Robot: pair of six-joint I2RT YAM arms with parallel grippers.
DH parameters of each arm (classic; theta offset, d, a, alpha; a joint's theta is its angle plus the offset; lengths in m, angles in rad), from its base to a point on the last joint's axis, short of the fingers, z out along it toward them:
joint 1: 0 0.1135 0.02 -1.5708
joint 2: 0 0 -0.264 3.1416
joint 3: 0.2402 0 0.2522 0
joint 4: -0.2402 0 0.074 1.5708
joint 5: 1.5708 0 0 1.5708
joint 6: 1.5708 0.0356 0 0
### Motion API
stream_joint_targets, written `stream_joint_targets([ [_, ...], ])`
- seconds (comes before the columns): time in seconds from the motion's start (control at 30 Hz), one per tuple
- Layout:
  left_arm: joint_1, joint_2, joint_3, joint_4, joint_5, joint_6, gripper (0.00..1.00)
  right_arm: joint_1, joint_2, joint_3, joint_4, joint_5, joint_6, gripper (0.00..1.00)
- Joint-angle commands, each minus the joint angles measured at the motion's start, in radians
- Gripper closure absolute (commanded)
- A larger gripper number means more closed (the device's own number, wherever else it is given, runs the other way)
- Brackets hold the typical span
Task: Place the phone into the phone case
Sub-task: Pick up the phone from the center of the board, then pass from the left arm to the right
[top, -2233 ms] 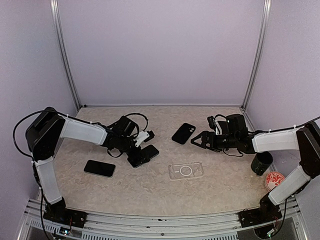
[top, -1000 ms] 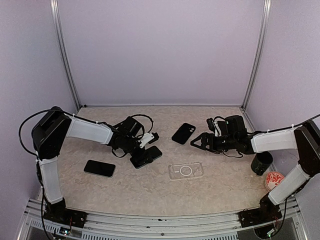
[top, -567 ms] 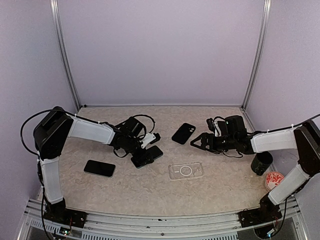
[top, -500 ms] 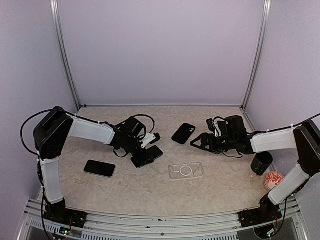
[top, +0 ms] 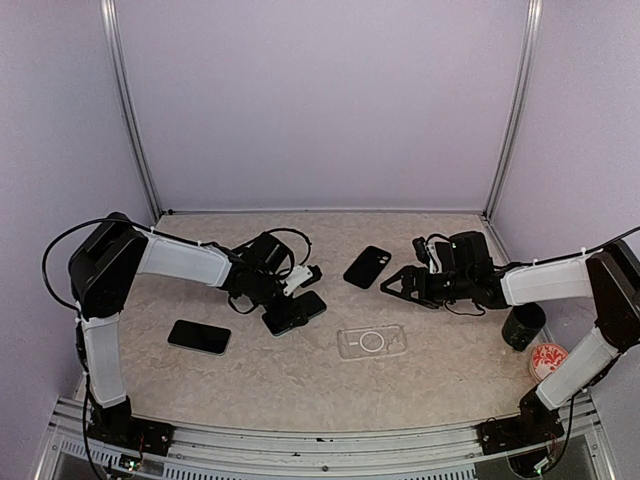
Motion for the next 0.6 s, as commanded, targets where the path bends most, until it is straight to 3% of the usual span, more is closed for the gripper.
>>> stream_joint_targets([
  [0.0,-0.006,0.035,-0.009,-0.065,0.018,0.010,0.42,0.013,0.011,-0.003,0.031,-0.010,0.004,0.01],
  [0.57,-0.021,-0.112,-0.090,0.105,0.068,-0.043,0.45,0.017,0.063,0.005,0.096,-0.061,0.055,0.01],
])
